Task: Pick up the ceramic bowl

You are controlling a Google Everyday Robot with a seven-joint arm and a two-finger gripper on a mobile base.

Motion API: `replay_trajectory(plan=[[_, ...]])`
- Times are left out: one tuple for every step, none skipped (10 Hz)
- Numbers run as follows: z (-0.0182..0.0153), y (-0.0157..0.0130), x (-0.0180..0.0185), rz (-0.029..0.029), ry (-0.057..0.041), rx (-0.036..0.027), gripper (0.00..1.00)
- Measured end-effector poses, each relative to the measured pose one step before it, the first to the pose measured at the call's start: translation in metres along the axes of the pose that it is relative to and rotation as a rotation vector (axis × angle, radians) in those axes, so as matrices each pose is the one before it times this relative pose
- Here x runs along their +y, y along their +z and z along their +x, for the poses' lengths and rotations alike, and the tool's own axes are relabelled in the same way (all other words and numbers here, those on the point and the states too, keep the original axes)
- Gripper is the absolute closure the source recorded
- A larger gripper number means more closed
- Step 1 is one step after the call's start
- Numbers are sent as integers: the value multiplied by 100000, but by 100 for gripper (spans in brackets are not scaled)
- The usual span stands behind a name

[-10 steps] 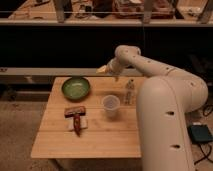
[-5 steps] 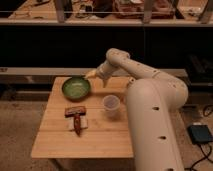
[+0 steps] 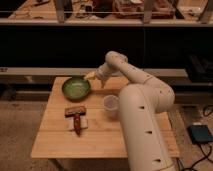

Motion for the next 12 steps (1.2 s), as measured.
replay_trajectory(plan=[[266,473,235,221,-255,191,35],[256,464,296,-114,-355,199,43],[316,552,189,-205,-583,276,49],[227,405,13,-43,-450,224,49],[172,370,-115,29,-553,83,49],[82,346,-165,45,-555,-159,49],[-62,385,-255,266,-520,-610,49],[-73,245,-228,380,-444,-525,49],[-147,268,-142,152,-587,-769,49],[-122,259,-5,-33,-403,-663,49],[-128,365,-14,-45,-296,-732,49],[-121,352,-38,224,8,-689,49]])
